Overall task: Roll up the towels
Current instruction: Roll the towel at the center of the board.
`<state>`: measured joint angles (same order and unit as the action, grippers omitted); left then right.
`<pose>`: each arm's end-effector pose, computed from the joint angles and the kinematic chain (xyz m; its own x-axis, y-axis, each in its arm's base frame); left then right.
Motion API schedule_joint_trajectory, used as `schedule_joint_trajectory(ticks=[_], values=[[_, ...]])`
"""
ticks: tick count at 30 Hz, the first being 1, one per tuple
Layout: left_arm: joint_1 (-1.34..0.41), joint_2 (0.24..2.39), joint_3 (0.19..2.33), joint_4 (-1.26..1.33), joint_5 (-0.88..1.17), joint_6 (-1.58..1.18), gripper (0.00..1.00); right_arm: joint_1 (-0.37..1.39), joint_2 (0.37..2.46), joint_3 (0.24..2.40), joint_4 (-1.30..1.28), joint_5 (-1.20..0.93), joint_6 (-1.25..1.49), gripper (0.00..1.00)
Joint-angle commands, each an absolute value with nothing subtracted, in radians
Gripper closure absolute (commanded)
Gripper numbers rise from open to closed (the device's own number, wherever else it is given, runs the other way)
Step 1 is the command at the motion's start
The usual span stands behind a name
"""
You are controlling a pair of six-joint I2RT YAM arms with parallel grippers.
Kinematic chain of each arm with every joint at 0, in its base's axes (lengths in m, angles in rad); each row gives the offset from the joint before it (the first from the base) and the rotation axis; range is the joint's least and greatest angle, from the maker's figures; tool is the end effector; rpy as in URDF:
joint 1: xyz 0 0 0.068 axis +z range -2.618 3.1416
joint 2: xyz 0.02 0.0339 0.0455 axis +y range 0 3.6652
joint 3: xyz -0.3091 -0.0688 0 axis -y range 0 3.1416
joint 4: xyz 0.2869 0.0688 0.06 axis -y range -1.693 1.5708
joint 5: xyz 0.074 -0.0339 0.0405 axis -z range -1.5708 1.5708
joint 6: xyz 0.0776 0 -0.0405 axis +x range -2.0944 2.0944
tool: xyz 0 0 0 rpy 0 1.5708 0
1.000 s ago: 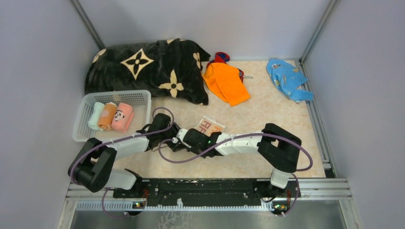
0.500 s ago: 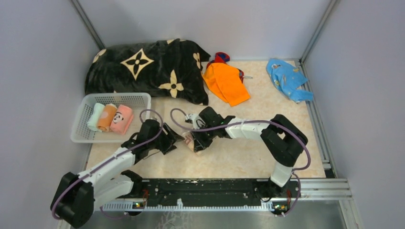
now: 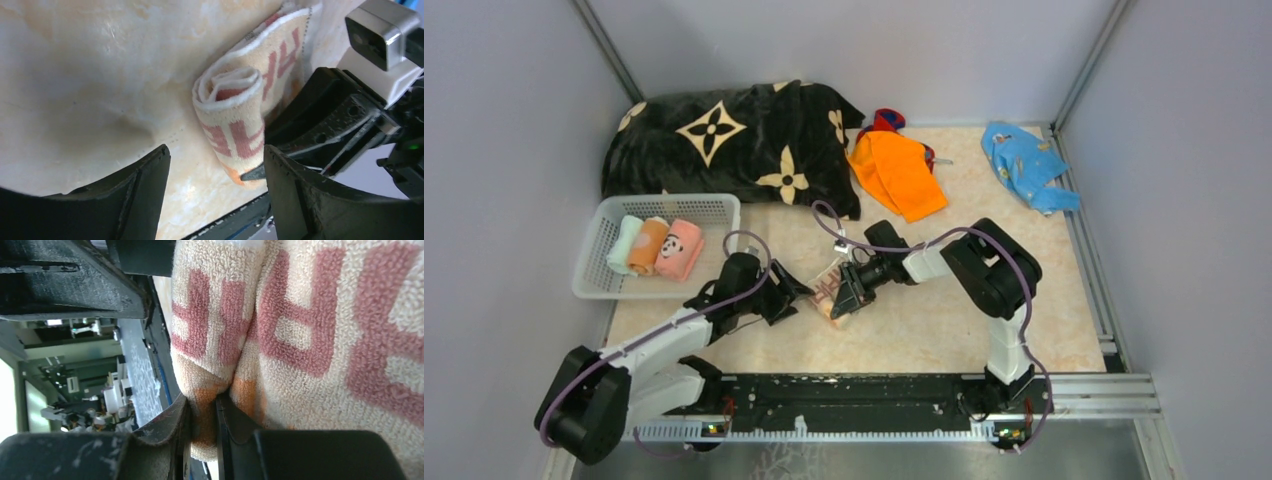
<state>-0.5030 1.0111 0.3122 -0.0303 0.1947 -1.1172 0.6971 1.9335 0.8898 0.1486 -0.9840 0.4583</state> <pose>0.1908 -0.1221 0.1368 -0.7945 -0.5694 -0.2109 -0.2621 0.6349 -0.7268 0.2644 0.3057 0.0934 -0.8704 -0.4094 -0.2734 -0.4122 0.3025 0.8594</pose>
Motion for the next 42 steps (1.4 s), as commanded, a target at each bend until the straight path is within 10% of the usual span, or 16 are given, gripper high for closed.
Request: schedule_joint_trajectory(ticks=[1,15,27,42], values=[[-0.499,1.1,0.359,0.058,0.249,-1.102,0.26,0.688,1.971,0.859,0.277,-1.069,0.572,0.84],[-0.506,1.314,0.402,0.079,0.261,-1.138,0.43,0.665,1.961,0.834,0.25,-0.962,0.583,0.78],[-0.515,1.384,0.447,-0.032,0.203,-1.126,0.49,0.78,1.571,0.878,-0.144,-0.438,0.274,0.35],[-0.516,1.376,0.436,-0.057,0.181,-1.145,0.49,1.226,1.486,0.912,-0.152,0.189,-0.008,0.47]])
